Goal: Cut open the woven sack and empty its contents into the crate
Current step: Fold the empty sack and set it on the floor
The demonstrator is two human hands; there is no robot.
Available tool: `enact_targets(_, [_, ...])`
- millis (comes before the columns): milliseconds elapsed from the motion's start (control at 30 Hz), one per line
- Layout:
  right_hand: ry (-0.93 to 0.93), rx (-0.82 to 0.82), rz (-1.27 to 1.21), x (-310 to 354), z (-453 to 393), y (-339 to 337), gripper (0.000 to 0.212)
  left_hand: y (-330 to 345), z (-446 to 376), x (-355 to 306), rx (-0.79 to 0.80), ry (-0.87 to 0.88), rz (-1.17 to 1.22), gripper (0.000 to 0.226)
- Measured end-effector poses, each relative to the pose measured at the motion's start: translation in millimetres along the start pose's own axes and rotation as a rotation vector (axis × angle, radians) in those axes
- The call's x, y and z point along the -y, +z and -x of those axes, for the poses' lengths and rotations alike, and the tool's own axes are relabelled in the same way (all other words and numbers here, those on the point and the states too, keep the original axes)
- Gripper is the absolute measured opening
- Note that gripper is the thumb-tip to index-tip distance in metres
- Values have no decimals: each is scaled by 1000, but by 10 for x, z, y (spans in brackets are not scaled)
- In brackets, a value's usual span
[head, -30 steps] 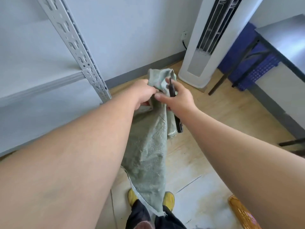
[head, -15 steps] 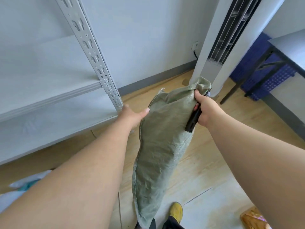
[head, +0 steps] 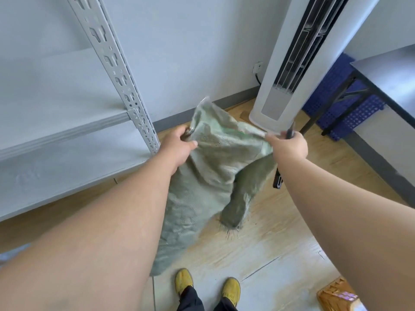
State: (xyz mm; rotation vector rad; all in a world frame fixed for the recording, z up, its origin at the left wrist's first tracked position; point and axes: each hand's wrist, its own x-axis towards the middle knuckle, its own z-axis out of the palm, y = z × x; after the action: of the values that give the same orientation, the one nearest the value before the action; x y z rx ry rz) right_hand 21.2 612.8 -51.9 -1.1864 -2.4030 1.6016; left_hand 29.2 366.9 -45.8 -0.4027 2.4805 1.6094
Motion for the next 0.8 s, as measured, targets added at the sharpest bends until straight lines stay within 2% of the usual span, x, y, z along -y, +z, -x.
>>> enact_targets(67, [-157, 109, -42, 115, 76, 6, 42, -7, -30, -188, 74, 87, -62, 45])
enact_targets(133, [-240, 223, -58, 276, 166, 44, 46, 10, -34, -376, 137, 158, -93, 43])
enact_targets(267, [-215, 273, -191, 489, 223, 74, 42, -51, -37, -692, 172, 268, -133, 39])
enact_targets(333, [-157, 229, -306, 547, 173, 11, 37, -161, -51, -742, 170, 282, -295, 42])
enact_targets(400, [-115, 189, -455, 599, 99, -86, 24, -310, -58, -661, 154, 214, -558, 60])
enact_targets(433, [-99, 167, -508, 625, 69, -136, 18, -383, -48, -581, 152, 156, -667, 61])
enact_targets(533, [-24, 116, -637, 672, 1, -240, 15, -497, 32, -182, 211, -33, -936, 56])
enact_targets(600, [4, 123, -641, 667, -21, -270, 19, -472, 110, 113, 267, -120, -1002, 49])
enact_targets(667, [-56, 114, -488, 628, -33, -246, 21, -410, 152, 294, 196, -154, -954, 40])
enact_targets(733, [-146, 38, -314, 582, -3, -159, 20, -341, 109, 307, 14, -177, -850, 36])
enact_targets(800, [-216, 20, -248, 552, 93, -42, 18, -270, 23, 173, -145, -231, -638, 36])
